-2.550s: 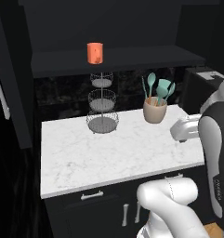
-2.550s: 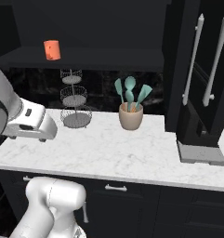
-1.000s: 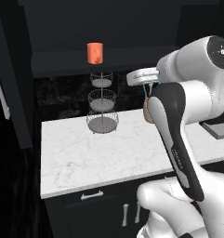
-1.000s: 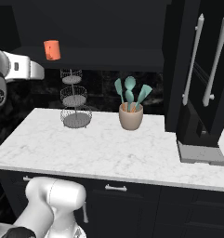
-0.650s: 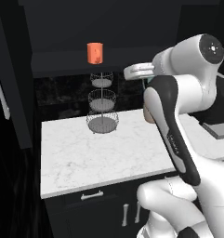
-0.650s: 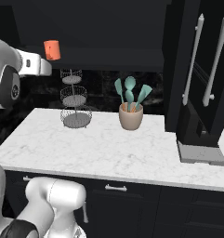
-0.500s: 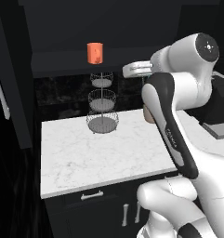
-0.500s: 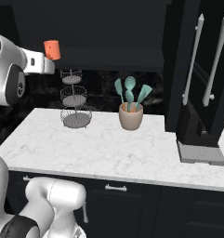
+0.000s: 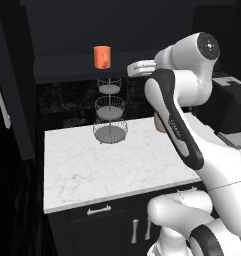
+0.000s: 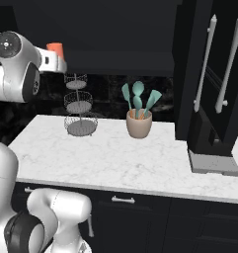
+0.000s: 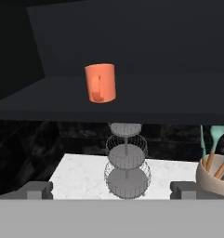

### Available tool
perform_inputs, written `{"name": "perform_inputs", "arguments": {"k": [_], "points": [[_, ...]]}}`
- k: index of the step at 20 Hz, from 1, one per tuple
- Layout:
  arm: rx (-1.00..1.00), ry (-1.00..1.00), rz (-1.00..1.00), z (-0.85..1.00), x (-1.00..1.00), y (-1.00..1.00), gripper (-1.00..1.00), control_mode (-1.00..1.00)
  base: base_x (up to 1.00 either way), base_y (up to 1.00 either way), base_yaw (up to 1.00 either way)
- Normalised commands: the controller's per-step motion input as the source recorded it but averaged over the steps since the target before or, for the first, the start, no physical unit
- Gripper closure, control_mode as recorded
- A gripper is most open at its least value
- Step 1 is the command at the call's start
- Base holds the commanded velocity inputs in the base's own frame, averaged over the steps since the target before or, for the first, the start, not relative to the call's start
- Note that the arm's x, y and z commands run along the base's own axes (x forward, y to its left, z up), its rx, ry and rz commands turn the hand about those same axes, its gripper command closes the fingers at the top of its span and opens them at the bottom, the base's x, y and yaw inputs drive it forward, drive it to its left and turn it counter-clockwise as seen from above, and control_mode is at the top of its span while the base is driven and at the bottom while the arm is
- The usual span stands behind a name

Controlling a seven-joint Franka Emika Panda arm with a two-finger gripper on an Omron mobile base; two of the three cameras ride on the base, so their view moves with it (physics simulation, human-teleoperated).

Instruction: Gather all objects into one cabinet and sort the glasses and bowls to opposite sides.

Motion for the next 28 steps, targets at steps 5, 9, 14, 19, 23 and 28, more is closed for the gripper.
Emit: {"name": "perform_inputs", "arguments": {"k": [5,9,14,19,23,28], "points": [[0.0,0.0,0.0,0.03,0.2,0.05,-1.0,-1.0,0.0,0.0,0.0],[0.0,0.0,0.0,0.09,0.23,0.11,-1.0,-1.0,0.0,0.0,0.0],[0.0,0.0,0.0,0.01,0.16,0.24,-1.0,-1.0,0.0,0.0,0.0],[0.0,0.0,0.0,0.0,0.19,0.36,-1.0,-1.0,0.0,0.0,0.0],[0.0,0.0,0.0,0.0,0.19,0.25,-1.0,-1.0,0.0,0.0,0.0],[0.0,0.0,0.0,0.0,0.17,0.07,-1.0,-1.0,0.0,0.0,0.0]]}}
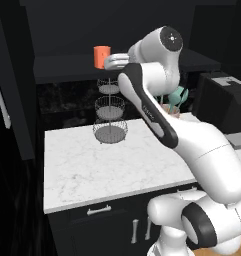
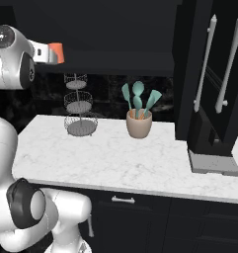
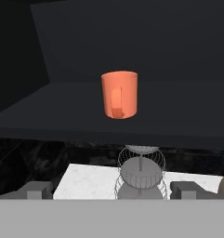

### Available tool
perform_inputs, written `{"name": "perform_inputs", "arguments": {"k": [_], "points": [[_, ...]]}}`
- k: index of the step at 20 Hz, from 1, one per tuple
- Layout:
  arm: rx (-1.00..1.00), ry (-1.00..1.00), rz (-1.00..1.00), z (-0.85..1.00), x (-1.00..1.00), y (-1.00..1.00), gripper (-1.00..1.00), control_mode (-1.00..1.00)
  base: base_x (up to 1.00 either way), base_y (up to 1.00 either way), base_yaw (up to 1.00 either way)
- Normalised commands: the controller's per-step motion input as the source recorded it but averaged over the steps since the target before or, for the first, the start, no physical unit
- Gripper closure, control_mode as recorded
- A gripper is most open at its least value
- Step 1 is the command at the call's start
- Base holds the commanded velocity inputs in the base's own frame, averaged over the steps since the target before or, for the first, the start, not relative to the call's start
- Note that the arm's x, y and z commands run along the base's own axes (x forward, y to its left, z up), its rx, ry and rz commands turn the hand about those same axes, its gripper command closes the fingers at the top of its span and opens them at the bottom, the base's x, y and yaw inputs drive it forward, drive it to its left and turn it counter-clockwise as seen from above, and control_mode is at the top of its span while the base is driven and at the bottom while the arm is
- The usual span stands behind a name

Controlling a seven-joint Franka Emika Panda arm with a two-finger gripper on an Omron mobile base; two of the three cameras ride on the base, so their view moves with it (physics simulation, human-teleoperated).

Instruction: Gather all objects into one cabinet and sort the glasses and bowls to opposite sides.

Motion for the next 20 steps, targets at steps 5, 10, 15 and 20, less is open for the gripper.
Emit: {"name": "perform_inputs", "arguments": {"k": [5,10,15,20], "points": [[0.0,0.0,0.0,-0.03,0.3,0.07,-1.0,-1.0,0.0,0.0,0.0],[0.0,0.0,0.0,-0.11,0.34,0.06,-1.0,-1.0,0.0,0.0,0.0],[0.0,0.0,0.0,-0.02,0.38,0.07,-1.0,-1.0,0.0,0.0,0.0],[0.0,0.0,0.0,-0.02,0.36,0.06,-1.0,-1.0,0.0,0.0,0.0]]}}
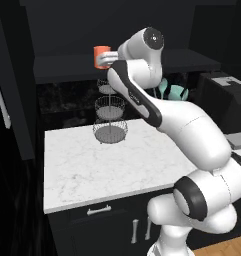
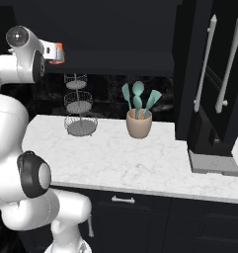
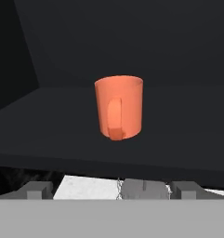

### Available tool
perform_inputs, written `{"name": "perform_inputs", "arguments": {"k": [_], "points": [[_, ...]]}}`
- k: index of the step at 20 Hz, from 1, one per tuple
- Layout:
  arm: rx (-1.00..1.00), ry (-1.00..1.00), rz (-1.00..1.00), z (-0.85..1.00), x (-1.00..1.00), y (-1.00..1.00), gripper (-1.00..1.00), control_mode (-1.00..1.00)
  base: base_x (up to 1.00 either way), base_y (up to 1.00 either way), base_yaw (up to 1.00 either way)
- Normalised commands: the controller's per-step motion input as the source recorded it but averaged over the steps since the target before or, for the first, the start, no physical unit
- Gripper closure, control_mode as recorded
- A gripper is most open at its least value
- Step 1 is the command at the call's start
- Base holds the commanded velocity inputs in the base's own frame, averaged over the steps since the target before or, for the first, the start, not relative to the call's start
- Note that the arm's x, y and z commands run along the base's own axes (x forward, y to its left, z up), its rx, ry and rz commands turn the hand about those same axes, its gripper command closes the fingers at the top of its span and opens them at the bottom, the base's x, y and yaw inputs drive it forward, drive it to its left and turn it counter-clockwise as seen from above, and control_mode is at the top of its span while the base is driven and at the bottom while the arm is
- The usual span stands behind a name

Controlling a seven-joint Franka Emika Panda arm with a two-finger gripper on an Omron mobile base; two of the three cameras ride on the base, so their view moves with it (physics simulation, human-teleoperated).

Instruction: Gather all objects into one cabinet and sort the glasses and bowls to opposite sides.

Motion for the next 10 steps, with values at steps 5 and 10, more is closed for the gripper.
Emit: {"name": "perform_inputs", "arguments": {"k": [5,10], "points": [[0.0,0.0,0.0,-0.11,0.23,0.07,-1.0,-1.0,0.0,0.0,0.0],[0.0,0.0,0.0,-0.18,0.17,0.09,-1.0,-1.0,0.0,0.0,0.0]]}}
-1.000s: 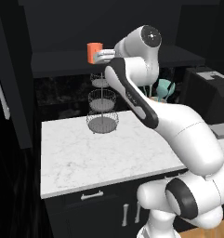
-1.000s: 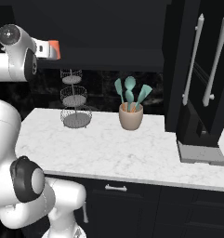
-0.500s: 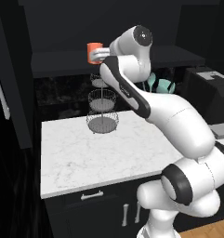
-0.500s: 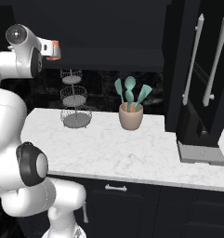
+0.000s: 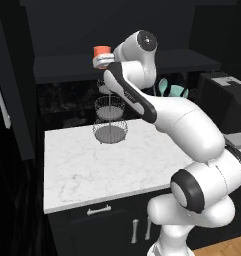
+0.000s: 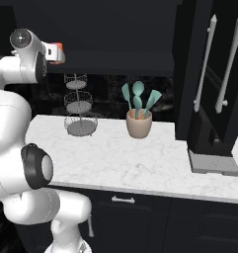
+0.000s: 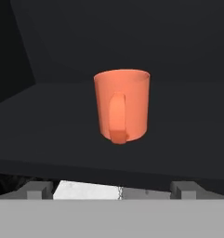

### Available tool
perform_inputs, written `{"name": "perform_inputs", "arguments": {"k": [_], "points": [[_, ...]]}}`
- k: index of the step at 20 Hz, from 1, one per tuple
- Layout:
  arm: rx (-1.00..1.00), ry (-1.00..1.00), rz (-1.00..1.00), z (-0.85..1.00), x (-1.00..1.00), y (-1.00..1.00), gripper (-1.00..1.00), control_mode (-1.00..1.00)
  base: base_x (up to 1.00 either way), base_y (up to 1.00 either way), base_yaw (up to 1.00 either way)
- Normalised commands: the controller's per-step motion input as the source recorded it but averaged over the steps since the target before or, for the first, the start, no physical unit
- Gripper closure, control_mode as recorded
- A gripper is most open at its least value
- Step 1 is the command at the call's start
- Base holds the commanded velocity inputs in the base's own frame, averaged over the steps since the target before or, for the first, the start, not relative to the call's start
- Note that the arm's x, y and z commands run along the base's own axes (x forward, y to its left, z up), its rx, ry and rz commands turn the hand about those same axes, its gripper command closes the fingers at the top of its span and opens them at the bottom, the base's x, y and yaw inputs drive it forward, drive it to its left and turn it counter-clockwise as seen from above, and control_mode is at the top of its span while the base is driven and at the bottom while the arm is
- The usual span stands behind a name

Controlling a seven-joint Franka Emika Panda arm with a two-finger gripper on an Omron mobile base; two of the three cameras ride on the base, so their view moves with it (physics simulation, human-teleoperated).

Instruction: Gather all objects into one cabinet and sort the glasses and bowls to opposite sides.

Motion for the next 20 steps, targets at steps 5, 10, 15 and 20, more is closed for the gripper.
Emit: {"name": "perform_inputs", "arguments": {"k": [5,10,15,20], "points": [[0.0,0.0,0.0,-0.06,0.25,0.05,-1.0,-1.0,0.0,0.0,0.0],[0.0,0.0,0.0,0.0,0.3,0.0,-1.0,-1.0,0.0,0.0,0.0],[0.0,0.0,0.0,0.0,0.38,0.0,-1.0,-1.0,0.0,0.0,0.0],[0.0,0.0,0.0,0.0,0.38,0.0,-1.0,-1.0,0.0,0.0,0.0]]}}
